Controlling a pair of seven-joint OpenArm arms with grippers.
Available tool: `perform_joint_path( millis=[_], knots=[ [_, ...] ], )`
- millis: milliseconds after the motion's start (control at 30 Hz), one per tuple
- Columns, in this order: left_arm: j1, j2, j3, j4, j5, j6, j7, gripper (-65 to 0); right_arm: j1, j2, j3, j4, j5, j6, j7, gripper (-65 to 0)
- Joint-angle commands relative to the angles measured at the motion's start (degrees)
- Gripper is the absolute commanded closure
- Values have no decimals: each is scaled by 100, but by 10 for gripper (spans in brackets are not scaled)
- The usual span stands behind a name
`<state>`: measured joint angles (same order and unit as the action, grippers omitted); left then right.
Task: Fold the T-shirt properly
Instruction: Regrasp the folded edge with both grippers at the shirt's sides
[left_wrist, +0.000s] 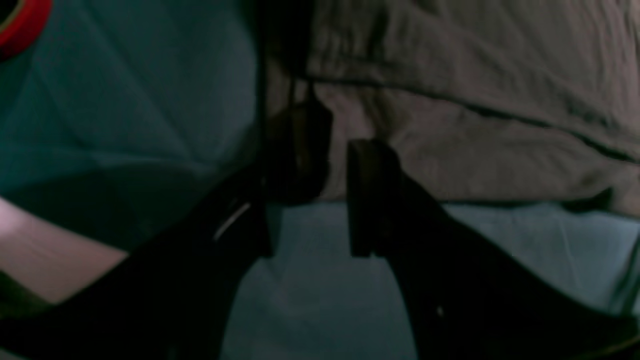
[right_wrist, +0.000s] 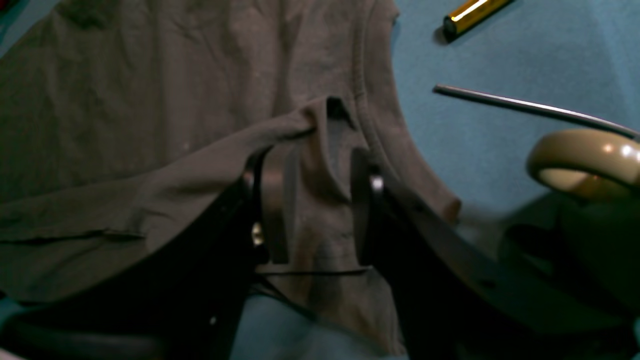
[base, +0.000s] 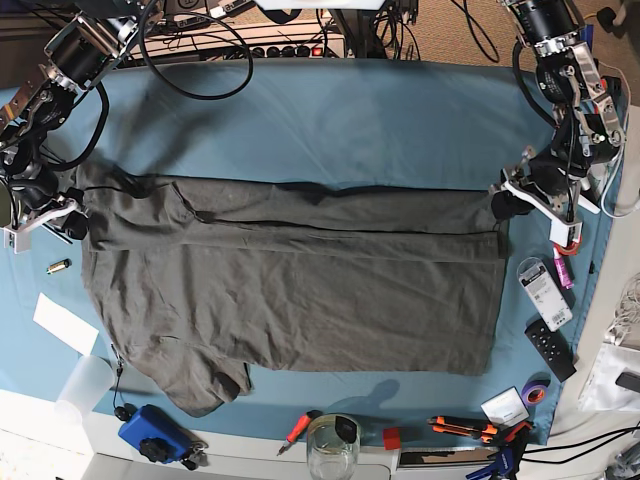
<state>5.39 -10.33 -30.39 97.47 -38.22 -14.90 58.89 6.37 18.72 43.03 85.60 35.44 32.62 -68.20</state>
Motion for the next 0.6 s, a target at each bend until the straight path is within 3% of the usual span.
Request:
perform_joint_path(
  millis=[0,100,267,433,567],
  knots=[
    [-79,-61,-11,74,-20,-26,-208,-218,92,127,22,96,96,0,92,-189],
    [-74,-63,-11,74,297,2,-387,-218,92,127,22,98,96,0,90,-189],
    [-63,-4,-13,79,315,-50,-562,-218,92,127,22,96,96,0,92,-189],
    [-66,291,-13,83,153,-688,-595,-220,92,127,22,96,50,0,92,-189],
    [-63,391,-13,83,365,-682,-483,-363,92,127,22,96,-151,-2,90,-189]
  ],
)
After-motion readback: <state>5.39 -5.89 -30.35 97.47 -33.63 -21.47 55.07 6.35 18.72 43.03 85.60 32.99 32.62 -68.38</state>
